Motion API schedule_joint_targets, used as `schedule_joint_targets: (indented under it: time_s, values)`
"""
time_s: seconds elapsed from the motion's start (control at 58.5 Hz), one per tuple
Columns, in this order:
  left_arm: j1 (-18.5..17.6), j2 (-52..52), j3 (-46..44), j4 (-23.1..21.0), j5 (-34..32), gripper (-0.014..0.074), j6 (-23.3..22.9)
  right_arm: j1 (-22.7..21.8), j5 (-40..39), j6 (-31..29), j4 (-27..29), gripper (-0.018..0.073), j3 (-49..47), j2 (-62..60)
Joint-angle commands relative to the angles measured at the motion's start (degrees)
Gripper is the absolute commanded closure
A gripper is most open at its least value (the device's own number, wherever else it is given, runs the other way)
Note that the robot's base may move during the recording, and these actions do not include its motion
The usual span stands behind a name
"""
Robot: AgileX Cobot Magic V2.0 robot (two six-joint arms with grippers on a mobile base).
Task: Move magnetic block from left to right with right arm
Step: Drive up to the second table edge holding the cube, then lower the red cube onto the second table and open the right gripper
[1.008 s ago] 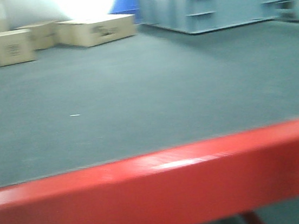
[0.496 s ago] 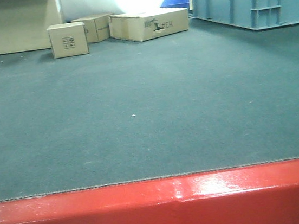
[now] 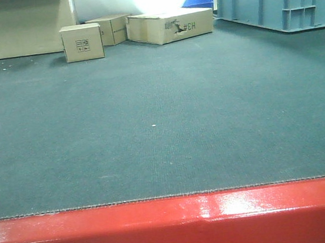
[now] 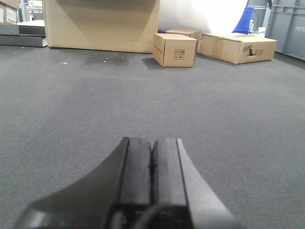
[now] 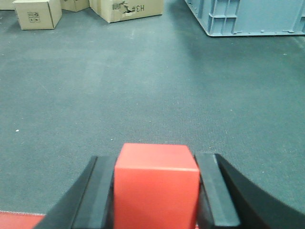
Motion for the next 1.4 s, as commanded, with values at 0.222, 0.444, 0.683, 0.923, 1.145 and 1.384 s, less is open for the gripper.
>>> schedule_joint_targets:
  time_s: [0.222, 0.444, 0.683, 0.923, 1.145, 1.384]
  values:
    - [-0.09, -0.55, 0.55, -0.27, -4.47, 0.0722, -0.34, -0.11, -4.96, -0.39, -0.23, 0.0385, -1.72, 0.88]
    - [-0.09, -0.55, 0.55, -0.27, -4.47, 0.0722, -0.34, -0.05, -7.57, -0.5, 1.18, 0.0385, -2.15, 2.65]
    - [-0.09, -0.55, 0.55, -0.27, -4.47, 0.0722, -0.34, 3.7, -8.19, -13.98, 11.23, 0.0386, -9.55, 20.8]
    - [-0.09, -0.55, 0.55, -0.27, -4.47, 0.0722, -0.34, 11.56, -10.74, -18.55, 13.06, 0.0442, -18.88, 42.28]
    - [-0.09, -0.55, 0.55, -0.27, -4.47, 0.0722, -0.34, 15.51, -10.74, -18.55, 12.76, 0.0439, -28.34, 62.69]
    - [-0.09, -0.55, 0.55, -0.27, -4.47, 0.0722, -0.34, 16.33, -10.21, -18.83, 12.4, 0.0439, -35.69, 79.56]
